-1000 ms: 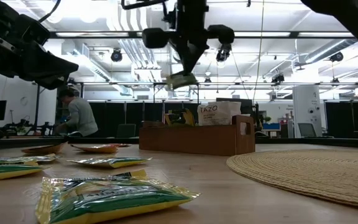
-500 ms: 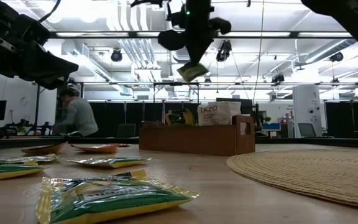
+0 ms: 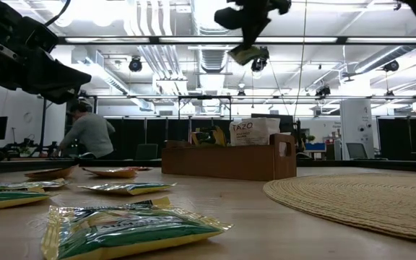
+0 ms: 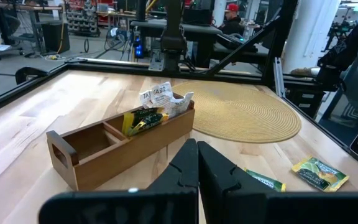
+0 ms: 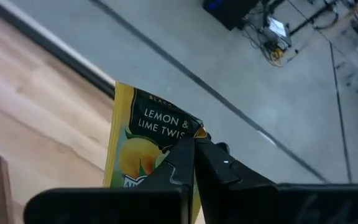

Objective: Pick & Place Tea
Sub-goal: Put the yellow tea bag into the middle section of the wooden organizer

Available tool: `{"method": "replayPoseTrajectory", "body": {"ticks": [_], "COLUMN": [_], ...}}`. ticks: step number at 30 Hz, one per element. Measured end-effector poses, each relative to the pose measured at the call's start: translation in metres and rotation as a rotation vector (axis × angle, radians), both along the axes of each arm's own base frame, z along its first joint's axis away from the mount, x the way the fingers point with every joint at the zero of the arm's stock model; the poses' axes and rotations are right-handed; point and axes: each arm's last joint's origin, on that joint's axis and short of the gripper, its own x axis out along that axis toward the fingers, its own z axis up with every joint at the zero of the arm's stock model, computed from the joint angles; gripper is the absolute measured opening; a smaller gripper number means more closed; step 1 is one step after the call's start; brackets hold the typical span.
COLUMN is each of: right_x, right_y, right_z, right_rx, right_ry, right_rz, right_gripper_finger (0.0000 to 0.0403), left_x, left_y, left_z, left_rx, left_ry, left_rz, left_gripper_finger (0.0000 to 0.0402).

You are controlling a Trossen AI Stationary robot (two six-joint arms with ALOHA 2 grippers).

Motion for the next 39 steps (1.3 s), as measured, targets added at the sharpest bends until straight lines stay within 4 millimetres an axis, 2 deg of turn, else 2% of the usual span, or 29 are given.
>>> {"method": "replayPoseTrajectory", "body": {"ticks": [4, 9, 12, 17, 21, 25, 39], "right_x": [-0.015, -0.032, -0.035, -0.029, -0.015, -0.005, 0.019], "right_y": [0.003, 0.017, 0.03, 0.053, 0.065, 0.07, 0.078], "right_z": [-0.009, -0.039, -0.061, -0.081, -0.099, -0.109, -0.155], "right_rx": [-0.012, 0.011, 0.043, 0.071, 0.081, 0.095, 0.166], "right_ry": [-0.082, -0.213, -0.272, -0.378, -0.472, -0.545, -0.619], "right_rz": [-0.103, -0.221, -0.257, -0.267, -0.264, -0.287, -0.407], "right_gripper_finger": [0.0008, 0.0008, 0.0008, 0.0008, 0.0008, 0.0008, 0.0008], "left_x": [0.0, 0.0, 0.0, 0.0, 0.0, 0.0, 0.0], "left_y": [0.0, 0.0, 0.0, 0.0, 0.0, 0.0, 0.0], "left_z": [0.0, 0.0, 0.0, 0.0, 0.0, 0.0, 0.0], "left_rx": [0.0, 0.0, 0.0, 0.0, 0.0, 0.0, 0.0], "left_ry": [0.0, 0.0, 0.0, -0.001, -0.001, -0.001, -0.001], "left_rz": [0.0, 0.0, 0.0, 0.0, 0.0, 0.0, 0.0], "left_gripper_finger": [0.0, 0.0, 0.0, 0.0, 0.0, 0.0, 0.0]}}
